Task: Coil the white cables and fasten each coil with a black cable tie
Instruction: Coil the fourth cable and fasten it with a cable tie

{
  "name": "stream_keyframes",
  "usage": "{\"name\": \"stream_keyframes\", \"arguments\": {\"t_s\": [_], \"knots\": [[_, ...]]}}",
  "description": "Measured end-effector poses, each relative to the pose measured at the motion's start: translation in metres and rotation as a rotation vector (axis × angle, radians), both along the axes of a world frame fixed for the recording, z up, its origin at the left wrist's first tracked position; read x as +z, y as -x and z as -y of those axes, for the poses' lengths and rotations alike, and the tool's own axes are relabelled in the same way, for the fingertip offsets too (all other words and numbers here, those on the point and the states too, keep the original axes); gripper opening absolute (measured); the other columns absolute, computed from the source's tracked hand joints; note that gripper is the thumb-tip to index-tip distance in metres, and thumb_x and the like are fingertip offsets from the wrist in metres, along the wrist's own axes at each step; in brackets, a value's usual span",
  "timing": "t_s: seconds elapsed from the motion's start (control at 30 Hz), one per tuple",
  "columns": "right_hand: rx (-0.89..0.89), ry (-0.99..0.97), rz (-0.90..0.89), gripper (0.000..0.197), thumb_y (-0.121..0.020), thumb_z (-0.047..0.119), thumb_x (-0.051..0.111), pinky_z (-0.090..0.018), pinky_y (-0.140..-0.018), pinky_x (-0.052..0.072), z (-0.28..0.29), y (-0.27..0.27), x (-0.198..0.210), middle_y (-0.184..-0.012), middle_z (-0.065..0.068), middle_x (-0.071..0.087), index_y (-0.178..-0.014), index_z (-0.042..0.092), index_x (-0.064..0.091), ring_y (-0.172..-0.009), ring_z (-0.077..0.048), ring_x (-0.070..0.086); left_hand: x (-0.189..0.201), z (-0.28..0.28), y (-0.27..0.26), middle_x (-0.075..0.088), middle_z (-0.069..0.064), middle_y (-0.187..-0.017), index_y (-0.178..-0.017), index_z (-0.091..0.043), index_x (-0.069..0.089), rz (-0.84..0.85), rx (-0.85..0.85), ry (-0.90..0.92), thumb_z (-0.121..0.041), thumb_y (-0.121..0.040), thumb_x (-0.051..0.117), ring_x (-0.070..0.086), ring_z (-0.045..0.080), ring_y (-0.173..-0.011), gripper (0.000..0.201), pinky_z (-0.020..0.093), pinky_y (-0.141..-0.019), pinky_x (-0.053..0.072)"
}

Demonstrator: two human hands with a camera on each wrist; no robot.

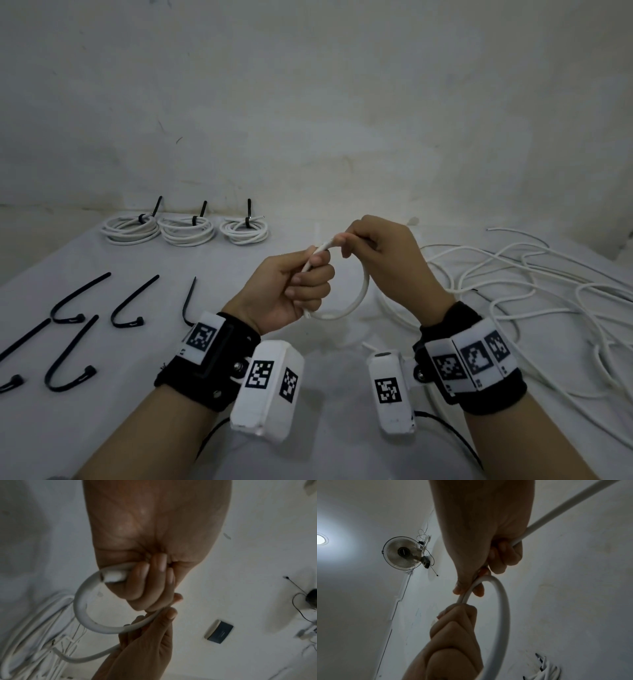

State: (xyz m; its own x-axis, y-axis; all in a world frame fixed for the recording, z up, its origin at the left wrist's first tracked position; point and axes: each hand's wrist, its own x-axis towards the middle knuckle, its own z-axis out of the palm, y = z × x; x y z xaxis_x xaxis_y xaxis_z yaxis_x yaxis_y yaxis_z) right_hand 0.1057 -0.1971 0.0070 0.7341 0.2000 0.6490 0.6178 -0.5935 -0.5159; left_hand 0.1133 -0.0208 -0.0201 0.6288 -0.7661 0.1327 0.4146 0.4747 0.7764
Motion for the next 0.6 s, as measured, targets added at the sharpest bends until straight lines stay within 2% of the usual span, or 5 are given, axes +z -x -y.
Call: {"name": "stream_keyframes", "arguments": {"t_s": [0.2, 0.3, 0.37, 0.53, 0.6], "knots": [[-0.028, -0.111, 0.082, 0.023, -0.090, 0.024, 0.064, -0.013, -0.057, 0.031, -0.001, 0.001, -0.004, -0.057, 0.009, 0.048, -0.070, 0.013, 0.065, -0.057, -0.006, 0.045, -0.001, 0.006, 0.004, 0.021, -0.009, -0.048, -0.059, -0.019, 0.050, 0.022, 0.126, 0.029, -0.025, -0.088, 0.039, 0.012, 0.006, -0.040, 0.032, 0.015, -0.037, 0.021], [-0.049, -0.054, 0.068, 0.012, -0.094, 0.021, 0.058, -0.018, -0.051, 0.031, 0.013, -0.001, -0.002, -0.057, -0.001, 0.048, -0.085, 0.013, 0.058, -0.055, -0.015, 0.043, -0.003, -0.002, -0.006, 0.024, -0.006, -0.054, -0.068, -0.013, 0.055, -0.026, 0.070, 0.255, -0.024, -0.094, 0.035, 0.020, 0.008, -0.042, 0.035, 0.018, -0.039, 0.026], [-0.032, 0.029, -0.004, 0.003, -0.097, 0.017, 0.052, -0.026, -0.055, 0.038, 0.032, -0.002, -0.003, -0.063, -0.011, 0.052, -0.095, 0.017, 0.050, -0.058, -0.020, 0.048, 0.000, -0.016, -0.013, 0.030, -0.001, -0.058, -0.079, -0.006, 0.055, -0.058, 0.037, 0.426, -0.019, -0.098, 0.032, 0.028, 0.011, -0.047, 0.033, 0.024, -0.046, 0.029], [-0.060, 0.234, -0.072, 0.029, -0.098, 0.008, 0.043, -0.014, -0.060, 0.041, 0.078, -0.007, -0.008, -0.074, 0.004, 0.057, -0.104, 0.036, 0.038, -0.065, -0.009, 0.055, 0.009, -0.050, -0.023, 0.038, 0.005, -0.058, -0.080, -0.001, 0.055, -0.042, 0.135, 0.591, -0.011, -0.098, 0.041, 0.030, 0.014, -0.049, 0.024, 0.028, -0.049, 0.031], [-0.084, 0.296, -0.072, 0.026, -0.098, 0.010, 0.043, -0.017, -0.062, 0.044, 0.082, -0.008, -0.007, -0.075, 0.006, 0.056, -0.109, 0.033, 0.043, -0.065, -0.009, 0.057, 0.011, -0.054, -0.024, 0.044, 0.005, -0.054, -0.074, -0.005, 0.056, -0.045, 0.224, 0.597, -0.010, -0.093, 0.051, 0.027, 0.010, -0.045, 0.020, 0.025, -0.044, 0.032]]}}
